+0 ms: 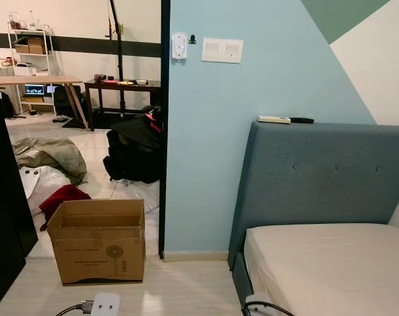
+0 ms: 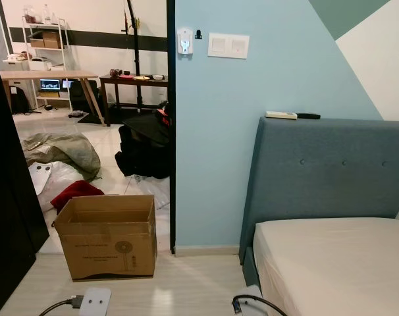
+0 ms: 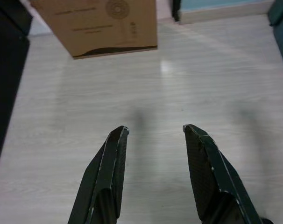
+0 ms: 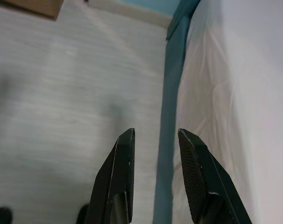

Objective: Clean up the room

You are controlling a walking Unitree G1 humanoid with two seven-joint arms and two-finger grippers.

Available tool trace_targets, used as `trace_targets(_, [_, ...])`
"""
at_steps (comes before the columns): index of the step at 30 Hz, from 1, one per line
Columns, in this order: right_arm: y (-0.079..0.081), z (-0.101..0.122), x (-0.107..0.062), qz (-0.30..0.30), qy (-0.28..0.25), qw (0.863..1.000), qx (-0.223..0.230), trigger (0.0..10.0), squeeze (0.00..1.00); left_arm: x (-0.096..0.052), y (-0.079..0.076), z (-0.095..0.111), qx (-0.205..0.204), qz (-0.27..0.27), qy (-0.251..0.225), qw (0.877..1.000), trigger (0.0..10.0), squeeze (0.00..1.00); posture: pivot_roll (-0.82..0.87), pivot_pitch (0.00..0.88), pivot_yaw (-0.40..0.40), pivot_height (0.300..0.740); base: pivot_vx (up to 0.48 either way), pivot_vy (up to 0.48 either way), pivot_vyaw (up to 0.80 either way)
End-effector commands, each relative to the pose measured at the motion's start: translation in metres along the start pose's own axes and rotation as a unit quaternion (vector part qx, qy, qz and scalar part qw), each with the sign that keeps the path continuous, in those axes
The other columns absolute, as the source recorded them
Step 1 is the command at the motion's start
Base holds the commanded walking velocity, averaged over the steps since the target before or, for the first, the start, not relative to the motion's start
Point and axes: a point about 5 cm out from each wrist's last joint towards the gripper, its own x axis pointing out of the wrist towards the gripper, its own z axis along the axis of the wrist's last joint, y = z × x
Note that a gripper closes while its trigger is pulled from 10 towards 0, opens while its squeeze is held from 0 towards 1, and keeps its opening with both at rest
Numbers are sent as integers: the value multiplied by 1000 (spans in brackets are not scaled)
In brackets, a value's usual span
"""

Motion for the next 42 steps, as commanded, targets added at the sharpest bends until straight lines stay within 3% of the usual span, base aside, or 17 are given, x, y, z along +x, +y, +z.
trace_targets(1, [-6, -6, -1, -19, 9, 1000, 15, 10000, 0, -2, -1, -3, 8, 0, 4, 1000, 10000, 0, 22, 50, -65, 740, 0, 0, 0])
trace_targets(10, [-8, -9, -3, -27, 10, 999, 38, 10000, 0, 0, -4, 2, 20, -10, -8, 1000, 10000, 0, 12, 53, -54, 740, 0, 0, -44])
trace_targets(23, [-17, -9, -3, -47, 11, 997, 61, 10000, 0, 1, -8, 10, 1, -8, -25, 1000, 10000, 0, 13, 62, -59, 740, 0, 0, -800])
trace_targets(27, [-17, -6, -2, -50, 9, 995, 86, 10000, 0, 1, -7, 11, 0, -7, -26, 1000, 10000, 0, 13, 68, -56, 740, 0, 0, -800])
trace_targets(42, [-17, -8, -3, -53, 15, 993, 107, 10000, 0, 2, -10, 14, 24, -19, -35, 999, 10000, 0, 3, 70, -43, 740, 0, 0, -800])
